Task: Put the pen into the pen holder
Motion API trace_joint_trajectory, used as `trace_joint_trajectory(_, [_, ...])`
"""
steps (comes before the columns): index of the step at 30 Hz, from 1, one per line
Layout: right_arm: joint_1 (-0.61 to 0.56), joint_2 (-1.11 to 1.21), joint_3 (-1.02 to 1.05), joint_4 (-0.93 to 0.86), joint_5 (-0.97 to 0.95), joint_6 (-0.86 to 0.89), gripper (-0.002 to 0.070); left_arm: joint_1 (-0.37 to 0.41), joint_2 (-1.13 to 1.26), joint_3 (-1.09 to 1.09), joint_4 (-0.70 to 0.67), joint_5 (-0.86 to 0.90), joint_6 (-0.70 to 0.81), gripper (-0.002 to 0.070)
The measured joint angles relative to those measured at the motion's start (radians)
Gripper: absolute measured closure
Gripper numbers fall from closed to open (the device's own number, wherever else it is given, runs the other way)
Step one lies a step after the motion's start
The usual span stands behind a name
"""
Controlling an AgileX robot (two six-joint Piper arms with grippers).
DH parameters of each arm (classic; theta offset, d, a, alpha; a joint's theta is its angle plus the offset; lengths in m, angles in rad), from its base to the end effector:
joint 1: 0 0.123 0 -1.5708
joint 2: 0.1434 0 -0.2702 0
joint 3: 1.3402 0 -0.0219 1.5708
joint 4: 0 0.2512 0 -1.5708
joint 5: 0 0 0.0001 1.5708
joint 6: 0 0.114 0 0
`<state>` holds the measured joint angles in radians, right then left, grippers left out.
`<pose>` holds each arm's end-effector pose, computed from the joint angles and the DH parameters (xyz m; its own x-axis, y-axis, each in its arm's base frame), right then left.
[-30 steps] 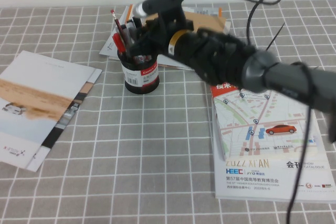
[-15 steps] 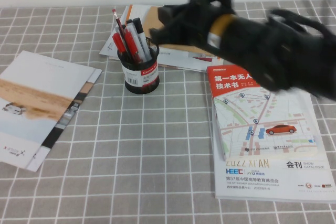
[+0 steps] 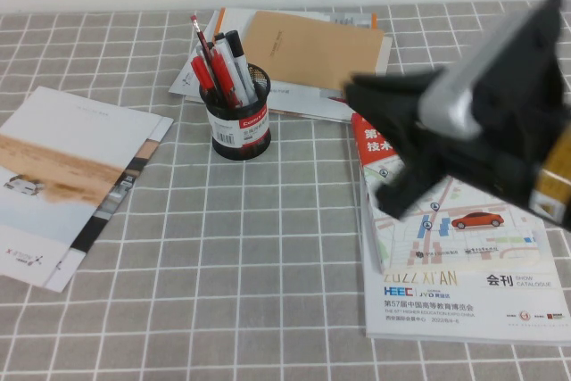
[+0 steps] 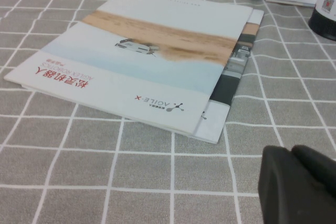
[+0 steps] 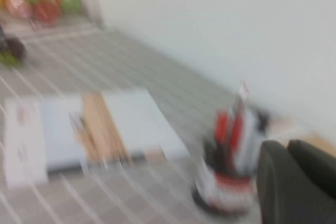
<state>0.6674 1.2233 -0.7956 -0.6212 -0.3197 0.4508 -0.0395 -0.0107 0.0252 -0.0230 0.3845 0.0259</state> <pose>0.2236 0.2027 0.3156 0.0492 -0.1434 -0.9884 -0.7526 0.6453 -0.1310 0.0895 -0.0045 0.1638 -0.3062 0.0167 -0.9518 0.0491 0.9988 0.0017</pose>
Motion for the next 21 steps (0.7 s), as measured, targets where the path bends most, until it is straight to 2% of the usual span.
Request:
trace_joint_trajectory(5, [-0.005,-0.079,0.1,0.061,0.176,0.0,0.0689,0.0,0.0,0.0,0.0,0.0,0.0,0.0678])
trace_joint_trajectory(11, [-0.113,-0.265,0.27,0.126,0.212,-0.002,0.0689,0.0,0.0,0.0,0.0,0.0,0.0,0.0678])
trace_joint_trajectory(14, [-0.167,-0.402,0.373,0.168,0.232,-0.002,0.0689,0.0,0.0,0.0,0.0,0.0,0.0,0.0678])
trace_joint_trajectory(21, [-0.301,-0.824,0.595,0.24,0.411,-0.002,0.0689,0.0,0.0,0.0,0.0,0.0,0.0,0.0678])
